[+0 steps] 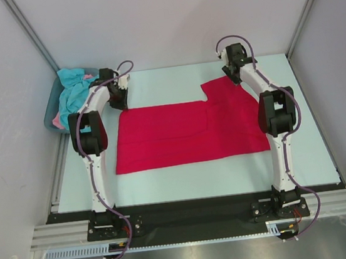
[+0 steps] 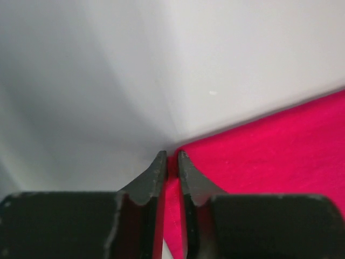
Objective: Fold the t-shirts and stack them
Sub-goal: Fold the tshirt
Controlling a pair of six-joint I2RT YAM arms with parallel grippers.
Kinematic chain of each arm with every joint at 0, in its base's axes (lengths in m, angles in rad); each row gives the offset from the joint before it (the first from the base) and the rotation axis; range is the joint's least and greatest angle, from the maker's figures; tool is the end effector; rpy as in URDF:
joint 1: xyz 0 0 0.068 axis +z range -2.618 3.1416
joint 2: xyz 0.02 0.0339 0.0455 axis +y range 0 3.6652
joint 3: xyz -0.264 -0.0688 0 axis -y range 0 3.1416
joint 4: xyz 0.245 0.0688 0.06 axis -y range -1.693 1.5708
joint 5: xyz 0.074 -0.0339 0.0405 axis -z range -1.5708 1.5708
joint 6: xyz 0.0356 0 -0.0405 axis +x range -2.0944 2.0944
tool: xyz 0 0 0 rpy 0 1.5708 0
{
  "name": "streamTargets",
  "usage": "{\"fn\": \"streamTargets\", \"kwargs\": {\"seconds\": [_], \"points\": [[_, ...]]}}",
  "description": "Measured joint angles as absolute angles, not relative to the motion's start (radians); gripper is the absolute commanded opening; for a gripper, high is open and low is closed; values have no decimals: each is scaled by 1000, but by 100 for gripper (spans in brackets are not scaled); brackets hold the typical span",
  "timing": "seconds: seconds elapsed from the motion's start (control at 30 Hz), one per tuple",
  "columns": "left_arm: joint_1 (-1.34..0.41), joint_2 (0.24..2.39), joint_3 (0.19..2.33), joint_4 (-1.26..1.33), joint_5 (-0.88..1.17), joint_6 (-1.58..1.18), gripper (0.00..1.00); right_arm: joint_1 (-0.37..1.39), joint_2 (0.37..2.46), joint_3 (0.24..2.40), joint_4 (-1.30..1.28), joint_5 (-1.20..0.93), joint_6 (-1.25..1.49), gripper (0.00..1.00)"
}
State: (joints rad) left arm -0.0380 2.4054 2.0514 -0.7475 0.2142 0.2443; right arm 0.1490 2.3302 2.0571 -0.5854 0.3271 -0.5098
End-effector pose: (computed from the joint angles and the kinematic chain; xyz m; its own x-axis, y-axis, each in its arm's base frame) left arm 0.5148 -0.0271 0.1651 -0.8326 0.2682 -0.4847 0.3448 0.9357 -0.0746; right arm 0.5202 0.0665 0.2151 -0.6860 -0.5703 -0.4518 -0.3067 0.7898 -0.5312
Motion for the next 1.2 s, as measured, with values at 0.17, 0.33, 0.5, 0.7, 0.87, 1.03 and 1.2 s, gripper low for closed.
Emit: {"fn": "streamTargets", "kwargs": {"seconds": [0.17,0.33,0.5,0.7,0.87,1.03,1.2], "points": [[-38,2405,2051,-749,221,245,0,154,2330,2057,-582,334,-511,51],[-39,2404,2051,-749,213,245,0,157,2331,2057,-563,339,-515,51],[-42,2394,2040,-746,188,247,0,158,2365,2099,-547,361,-503,51],[-48,2330,1975,-752,152,273,0,158,2489,2232,-525,373,-441,57],[-56,2241,1917,-765,122,316,0,150,2561,2307,-546,325,-339,58],[-65,2168,1905,-788,84,359,0,115,2565,2321,-582,184,-236,59],[-72,2126,1883,-796,58,376,0,63,2565,2329,-588,159,-228,59]]}}
